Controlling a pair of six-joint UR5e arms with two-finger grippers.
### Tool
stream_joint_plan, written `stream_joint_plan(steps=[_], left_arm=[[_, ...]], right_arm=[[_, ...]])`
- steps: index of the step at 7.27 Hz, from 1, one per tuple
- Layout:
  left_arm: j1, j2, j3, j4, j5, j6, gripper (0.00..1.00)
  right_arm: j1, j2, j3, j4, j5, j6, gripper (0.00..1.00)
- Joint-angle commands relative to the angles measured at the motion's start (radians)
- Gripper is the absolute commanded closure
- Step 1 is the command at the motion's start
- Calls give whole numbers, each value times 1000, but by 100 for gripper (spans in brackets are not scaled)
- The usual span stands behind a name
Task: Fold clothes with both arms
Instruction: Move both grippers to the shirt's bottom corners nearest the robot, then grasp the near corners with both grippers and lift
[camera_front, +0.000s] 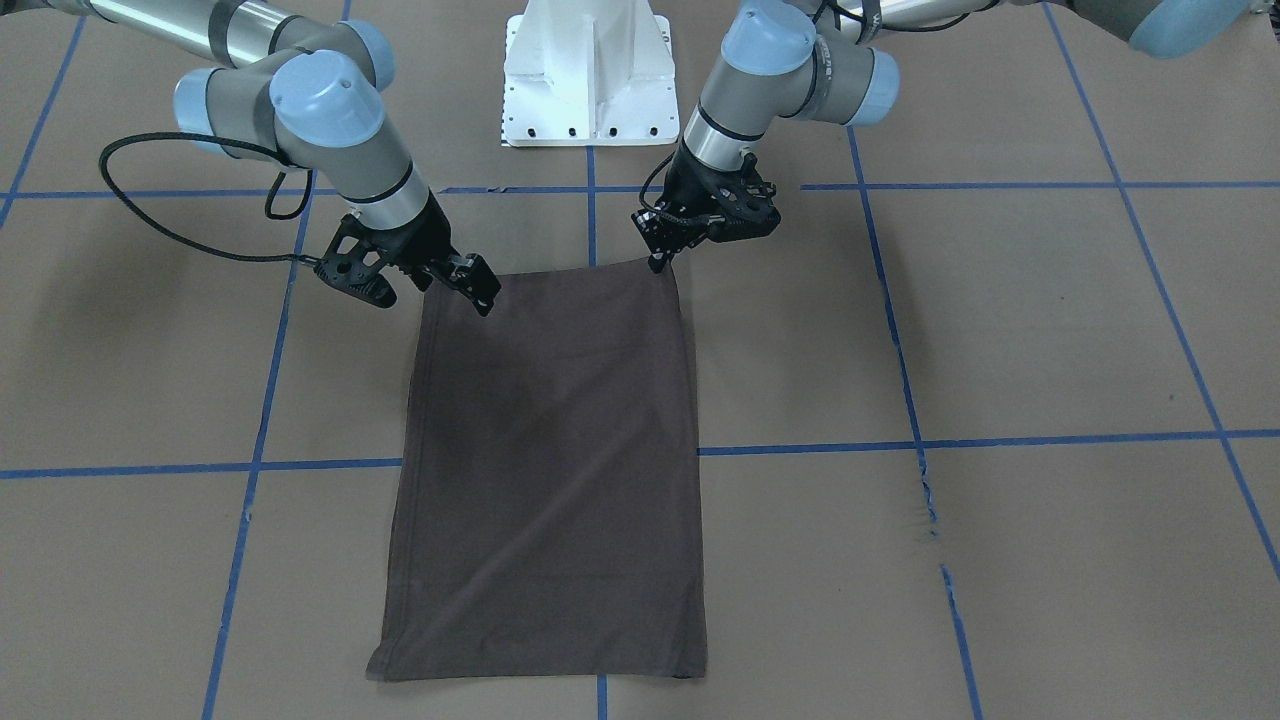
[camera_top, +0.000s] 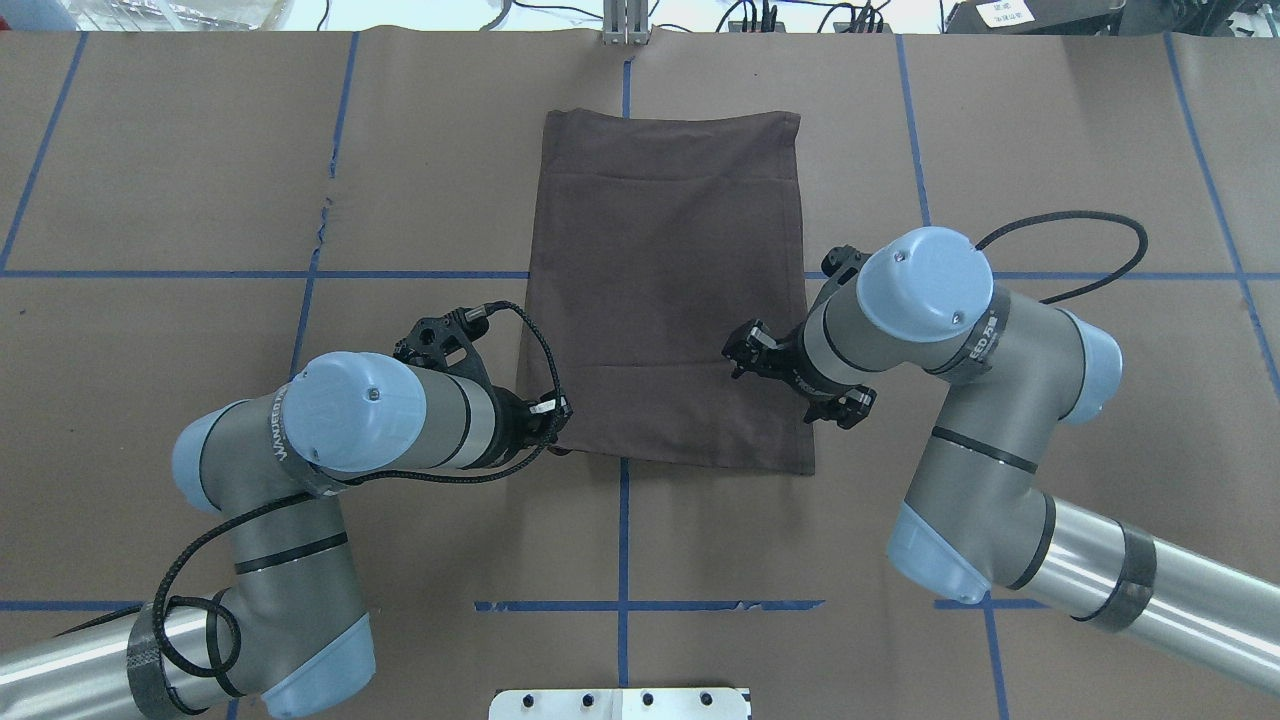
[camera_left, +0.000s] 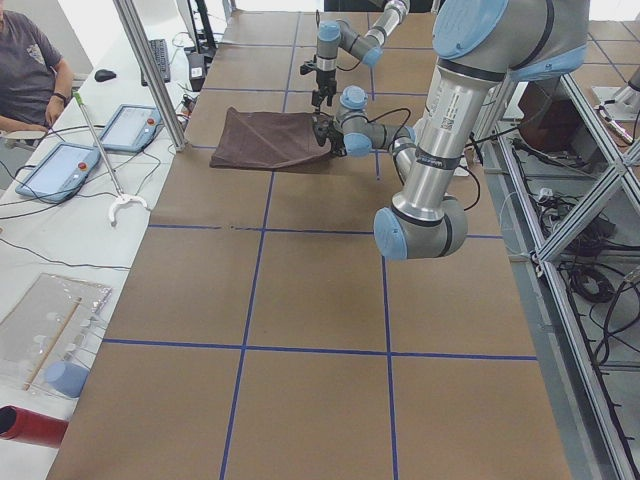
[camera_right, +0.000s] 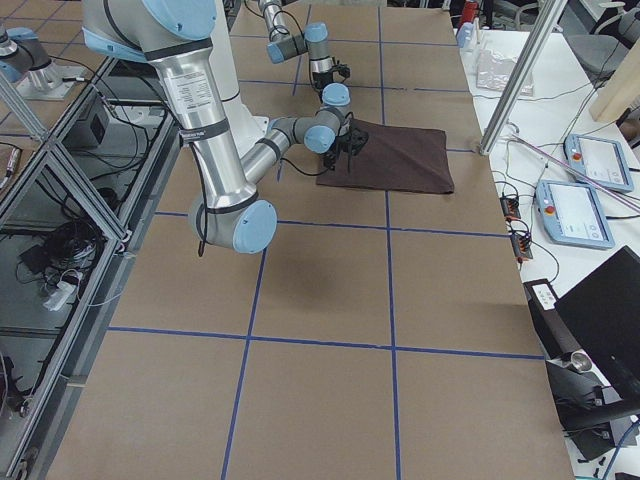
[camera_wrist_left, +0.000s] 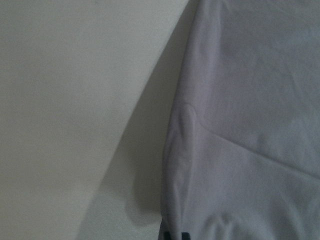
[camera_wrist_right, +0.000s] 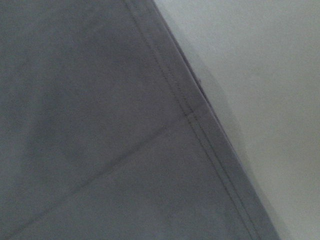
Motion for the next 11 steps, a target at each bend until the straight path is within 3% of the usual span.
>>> stream_joint_plan(steps=[1, 10, 11], left_arm=[[1, 2, -2, -1, -2, 1, 100], [4, -2, -22, 2, 1, 1, 100], [4, -2, -22, 2, -1, 1, 100]], right_arm=[[-71, 16, -2, -107, -62, 26, 0], [-90, 4, -49, -107, -98, 12, 0], [-90, 5, -47, -105, -98, 12, 4]])
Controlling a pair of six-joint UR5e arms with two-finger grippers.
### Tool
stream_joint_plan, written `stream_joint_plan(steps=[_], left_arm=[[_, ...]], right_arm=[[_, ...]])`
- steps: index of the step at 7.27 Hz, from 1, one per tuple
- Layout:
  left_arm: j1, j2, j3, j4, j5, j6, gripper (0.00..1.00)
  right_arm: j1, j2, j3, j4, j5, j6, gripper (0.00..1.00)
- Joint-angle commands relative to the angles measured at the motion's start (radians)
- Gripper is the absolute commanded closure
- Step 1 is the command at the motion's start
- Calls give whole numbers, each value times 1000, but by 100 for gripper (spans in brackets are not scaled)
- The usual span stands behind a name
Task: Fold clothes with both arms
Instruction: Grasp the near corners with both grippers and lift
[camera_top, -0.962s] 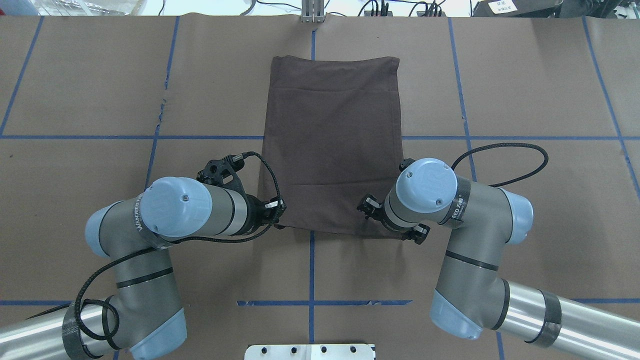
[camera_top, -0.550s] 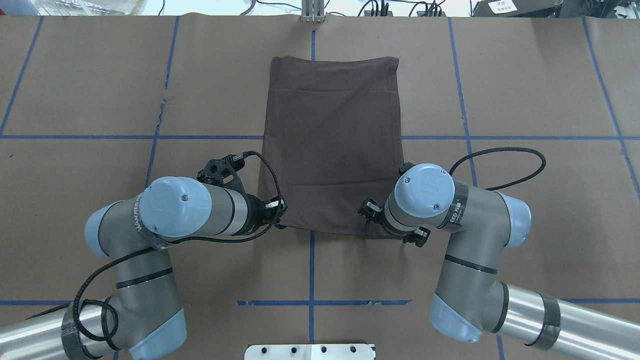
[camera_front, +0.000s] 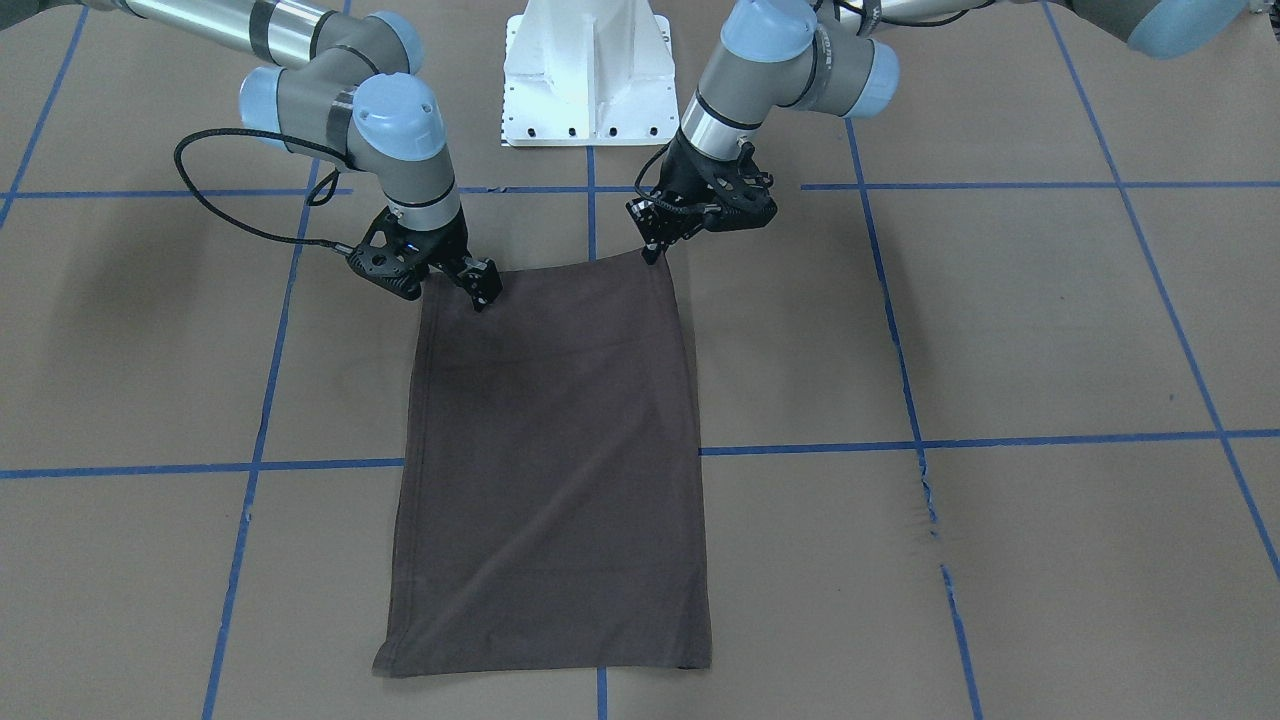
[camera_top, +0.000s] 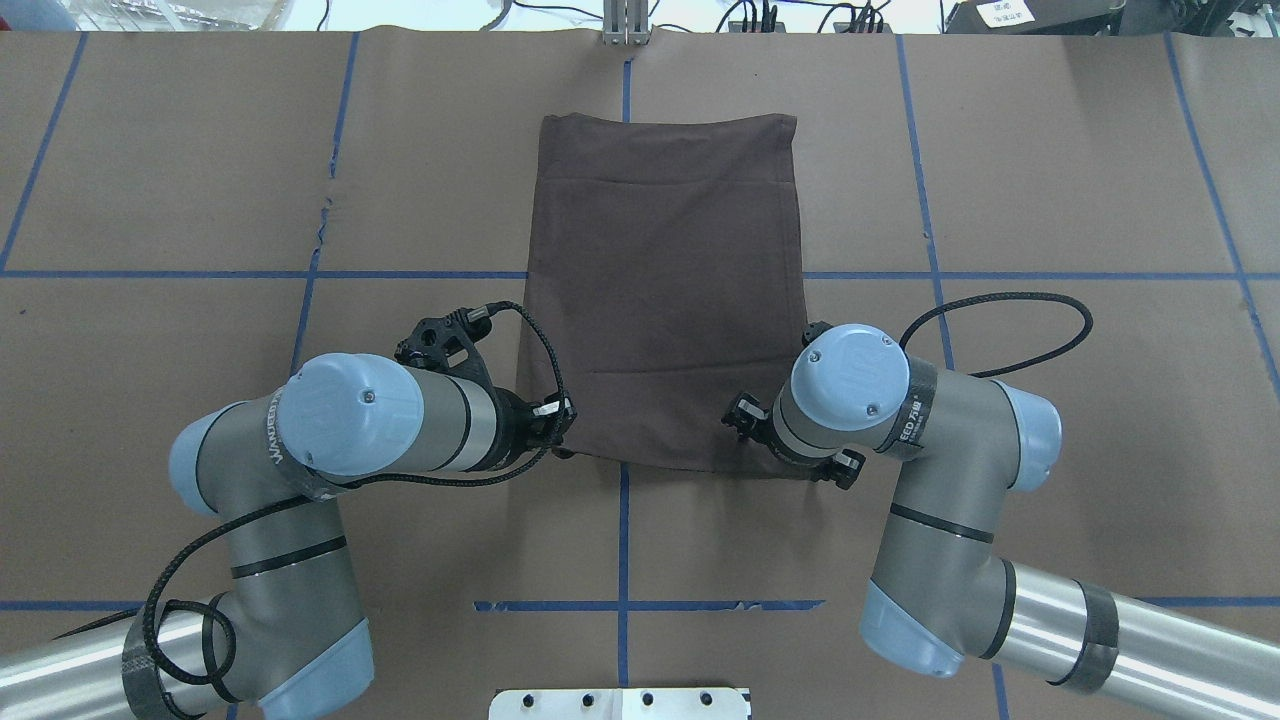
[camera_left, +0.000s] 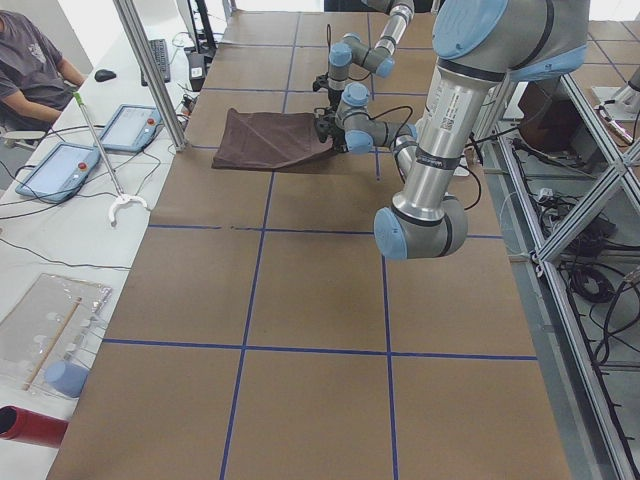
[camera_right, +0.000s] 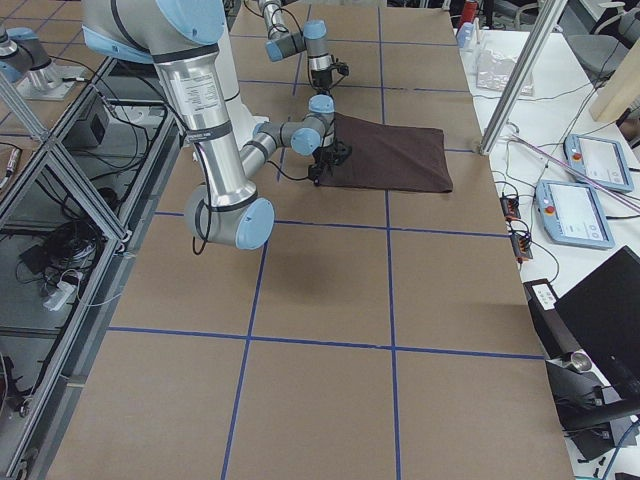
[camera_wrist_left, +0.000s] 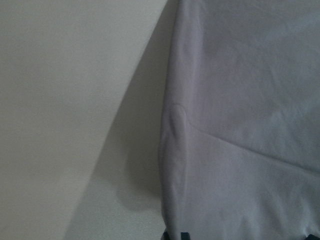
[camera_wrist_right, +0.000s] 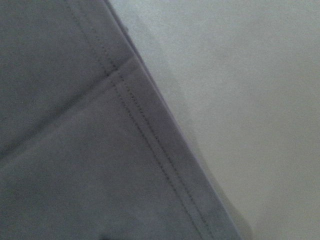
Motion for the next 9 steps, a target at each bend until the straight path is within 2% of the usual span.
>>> stream_joint_plan(steps=[1, 2, 4, 6, 8, 9], left_arm=[[0, 1, -1, 0, -1, 0, 100], [0, 2, -1, -1, -1, 0, 100], [-3, 4, -5, 0, 1, 0, 100], [-5, 2, -10, 17, 1, 0, 100], [-5, 1, -10, 20, 1, 0, 100], [-5, -1, -10, 20, 1, 0, 100]], right_arm=[[1, 3, 0, 1, 1, 3, 32], [-1, 3, 0, 1, 1, 2, 53], [-4, 9, 0, -2, 1, 1, 82], [-4, 16, 0, 1, 1, 0, 93], [-4, 41, -4, 1, -3, 1, 100], [-4, 49, -5, 1, -13, 1, 100]])
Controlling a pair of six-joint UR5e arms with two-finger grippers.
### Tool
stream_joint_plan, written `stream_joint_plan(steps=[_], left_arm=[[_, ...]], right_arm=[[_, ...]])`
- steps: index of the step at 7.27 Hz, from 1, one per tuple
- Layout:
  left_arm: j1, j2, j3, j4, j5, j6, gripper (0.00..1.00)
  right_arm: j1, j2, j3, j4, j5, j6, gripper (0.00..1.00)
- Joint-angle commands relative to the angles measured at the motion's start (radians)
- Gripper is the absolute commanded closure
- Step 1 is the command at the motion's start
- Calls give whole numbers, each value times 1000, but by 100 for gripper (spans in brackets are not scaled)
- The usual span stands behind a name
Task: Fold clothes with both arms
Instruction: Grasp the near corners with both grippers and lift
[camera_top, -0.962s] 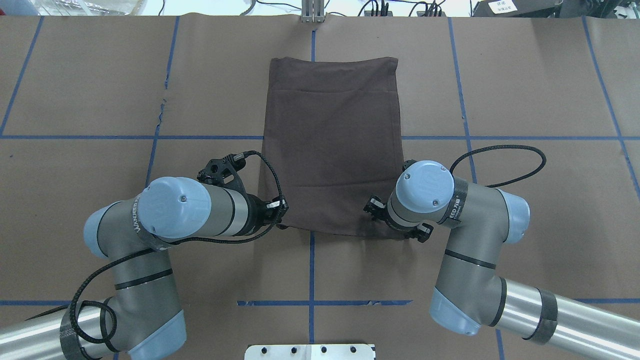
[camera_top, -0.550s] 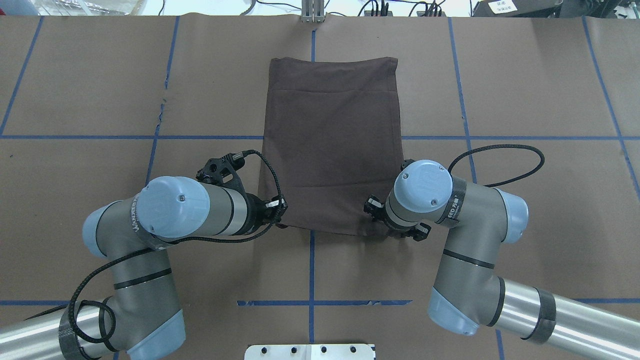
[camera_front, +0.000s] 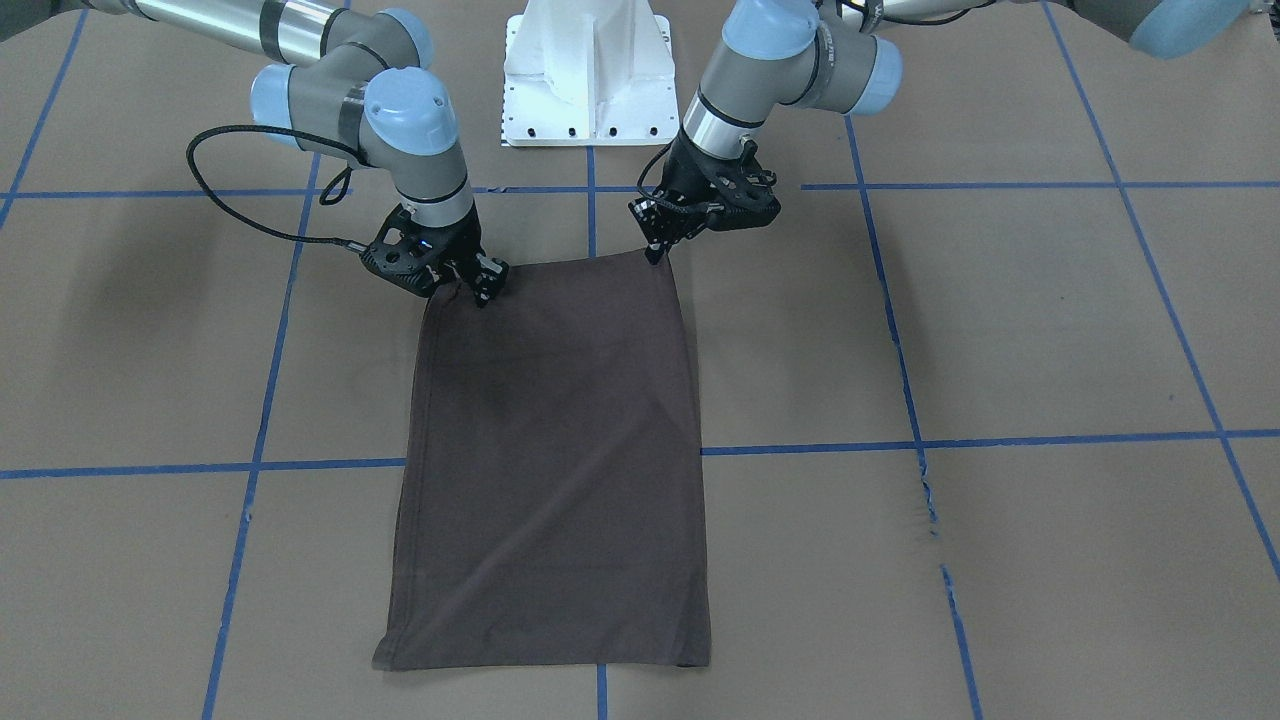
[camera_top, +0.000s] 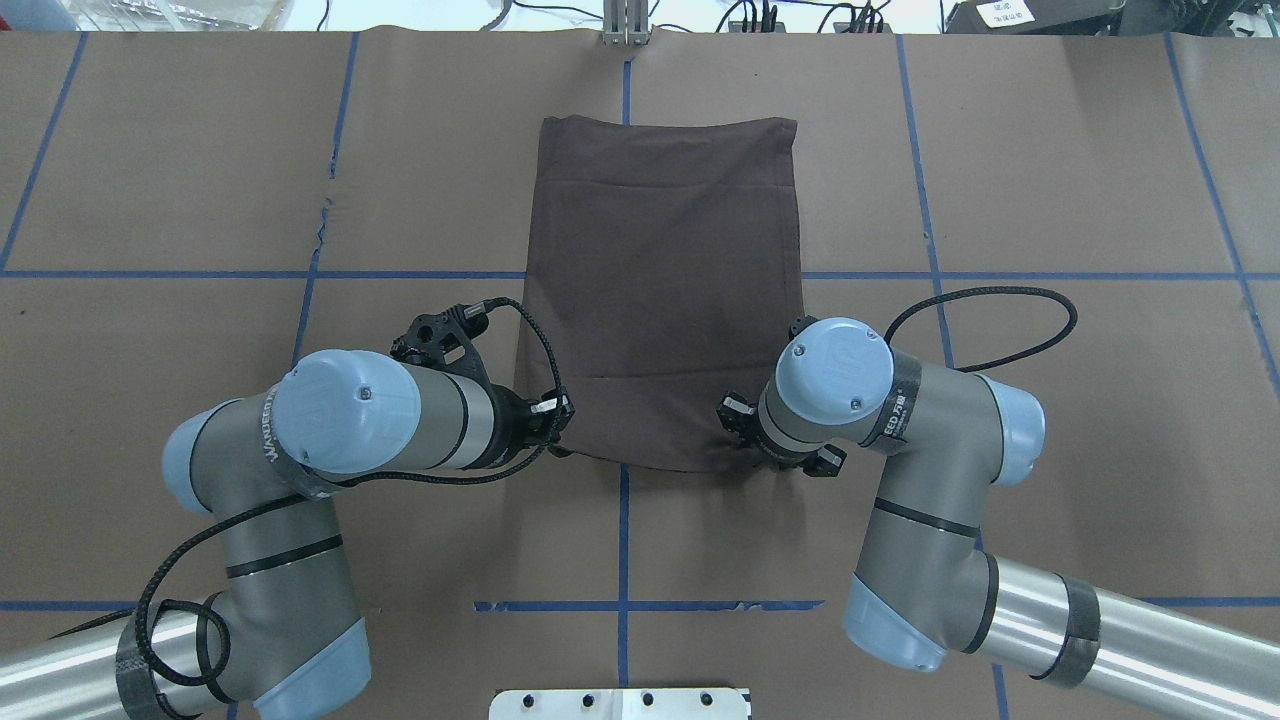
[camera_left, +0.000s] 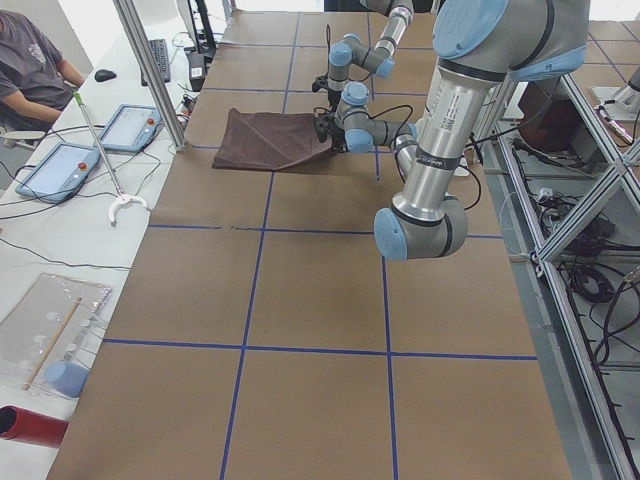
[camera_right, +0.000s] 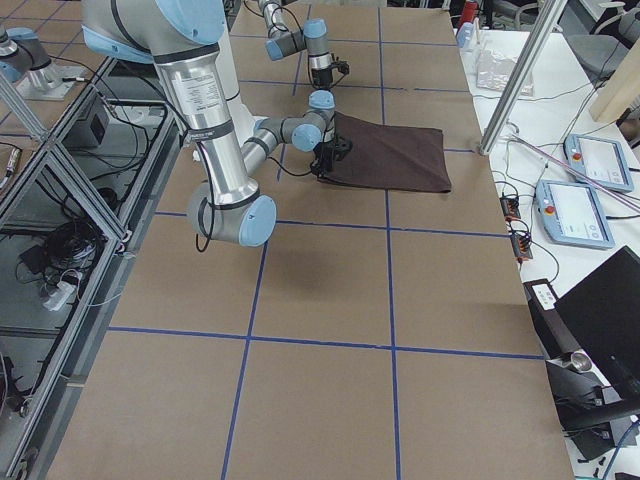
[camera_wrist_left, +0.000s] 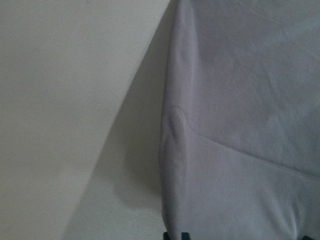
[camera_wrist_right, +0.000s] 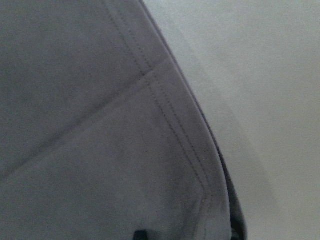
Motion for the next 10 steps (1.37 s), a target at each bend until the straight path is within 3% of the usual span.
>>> stream_joint_plan(steps=[1, 4, 6, 8, 10], left_arm=[[1, -1, 1, 1, 0, 0, 100], [0, -1, 0, 1, 0, 0, 100], [0, 9, -55, 4, 0, 0, 100], [62, 57, -179, 86, 0, -17, 100], [219, 104, -320, 148, 9, -93, 100]], right_arm=[[1, 14, -1, 2, -15, 0, 100], [2, 40, -1, 6, -34, 6, 100], [5, 30, 18, 8, -20, -3, 100], [-42, -28, 158, 6, -17, -3, 100], [-128, -85, 295, 6, -11, -6, 100]])
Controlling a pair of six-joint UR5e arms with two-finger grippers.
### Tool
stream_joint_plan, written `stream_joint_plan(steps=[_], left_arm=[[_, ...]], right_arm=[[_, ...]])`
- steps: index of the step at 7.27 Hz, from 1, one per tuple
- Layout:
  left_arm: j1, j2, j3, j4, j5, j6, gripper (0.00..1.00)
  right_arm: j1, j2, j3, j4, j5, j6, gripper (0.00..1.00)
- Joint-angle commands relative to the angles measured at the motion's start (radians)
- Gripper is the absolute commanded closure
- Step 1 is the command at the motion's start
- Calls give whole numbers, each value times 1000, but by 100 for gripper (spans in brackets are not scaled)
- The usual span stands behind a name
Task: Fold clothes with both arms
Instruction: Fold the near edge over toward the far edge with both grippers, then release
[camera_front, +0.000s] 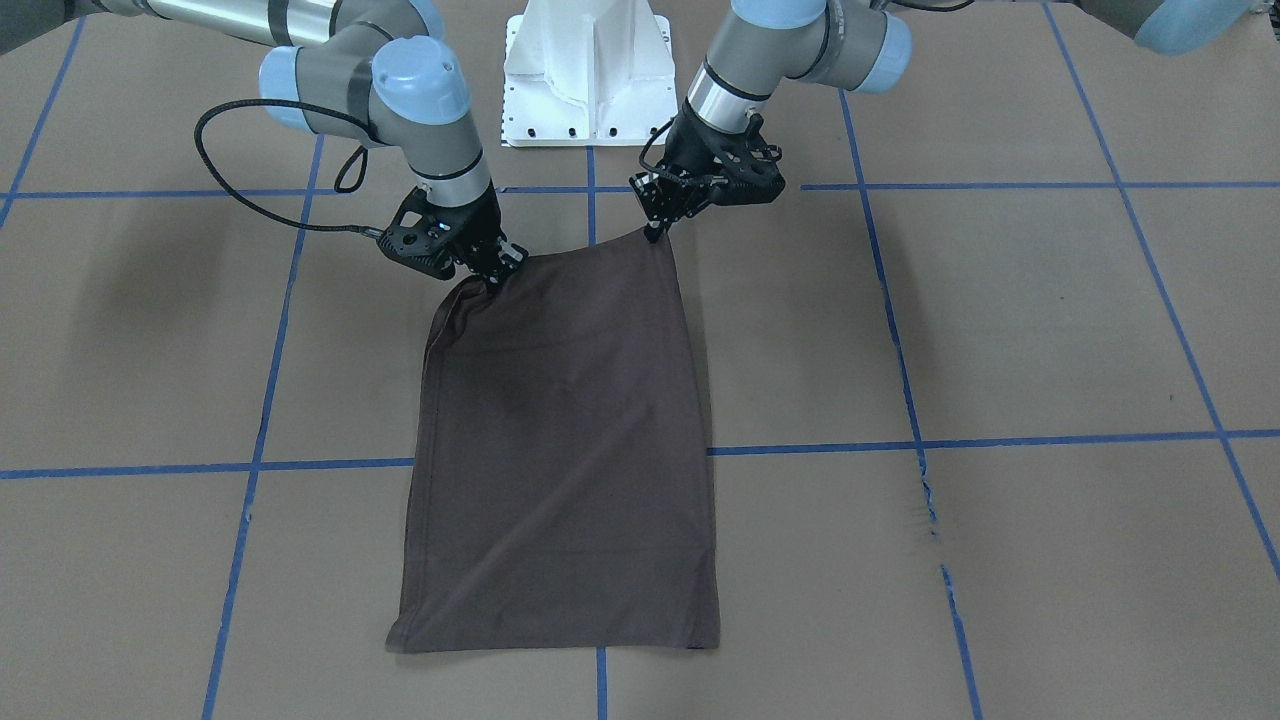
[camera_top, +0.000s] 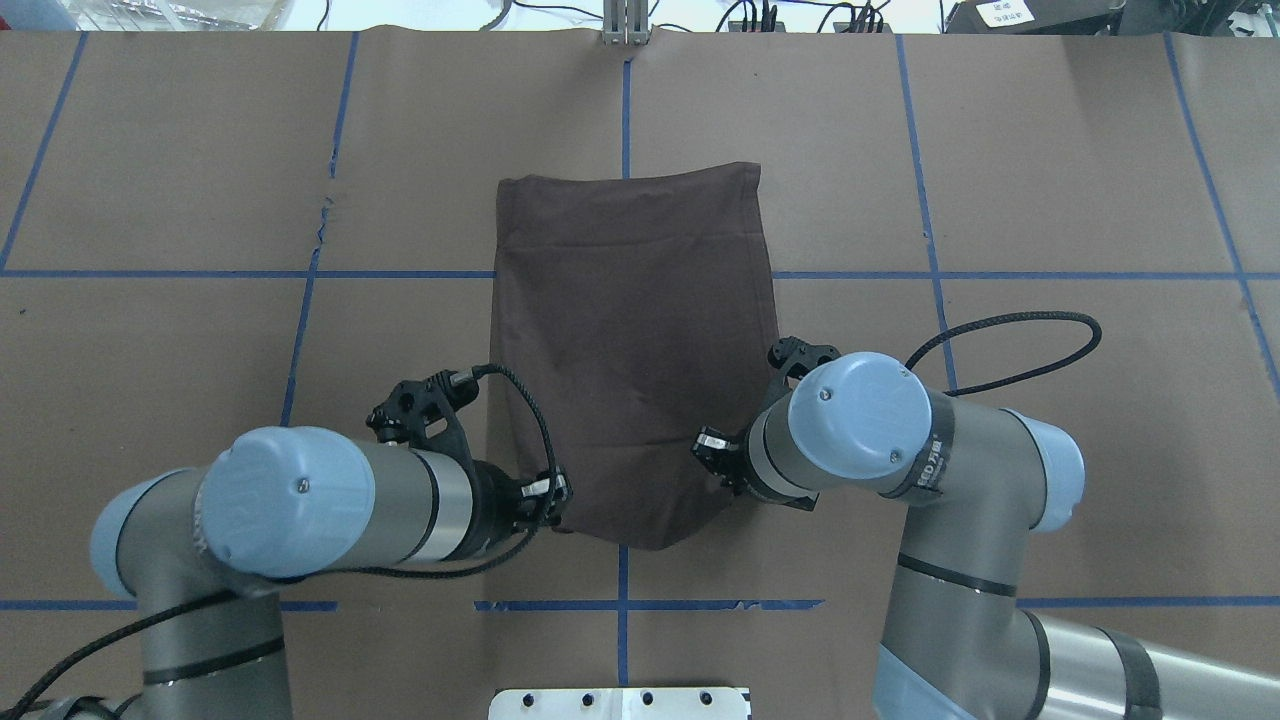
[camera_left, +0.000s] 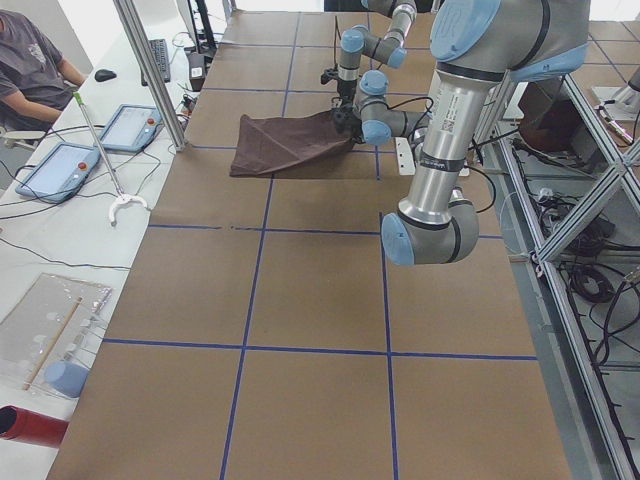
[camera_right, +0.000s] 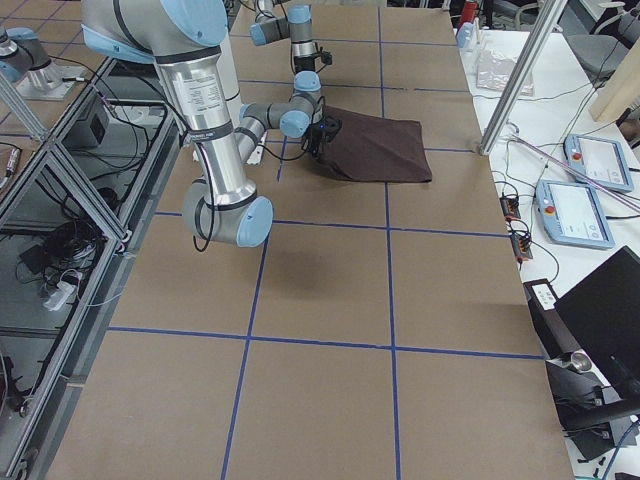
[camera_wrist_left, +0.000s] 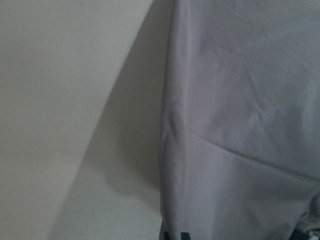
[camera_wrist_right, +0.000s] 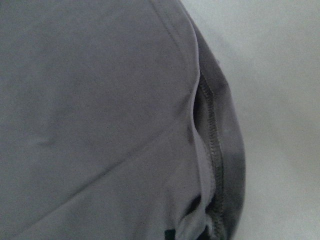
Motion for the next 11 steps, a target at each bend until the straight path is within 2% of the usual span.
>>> stream_joint_plan(steps=[1, 2, 4, 5, 6, 7, 8, 9, 10, 11], left_arm=[[112, 42, -138, 88, 5, -59, 100], [113, 64, -180, 146, 1, -60, 100], [73, 52, -145, 150, 1, -43, 100], [23, 41, -140, 147, -1, -40, 100], [-48, 7, -107, 144, -5, 4, 100], [-135, -31, -55, 142, -30, 25, 100], [-239, -80, 49, 134, -69, 78, 100], [-318, -132, 184, 124, -71, 151, 100], [-385, -172, 328, 7, -68, 178, 100], [-427, -216, 489, -84, -14, 218, 1]], right_arm=[[-57, -33, 90, 1, 3, -1, 100], [-60, -21, 84, 3, 0, -1, 100], [3, -15, 70, 27, -8, -45, 100], [53, 2, 43, 58, -5, -46, 100], [109, 78, -37, 66, 5, -47, 100], [165, 167, -145, 66, 44, -50, 100], [217, 242, -254, 66, 84, -85, 100], [264, 294, -349, 69, 122, -149, 100], [293, 359, -467, 104, 129, -186, 100], [310, 426, -570, 124, 94, -266, 1]])
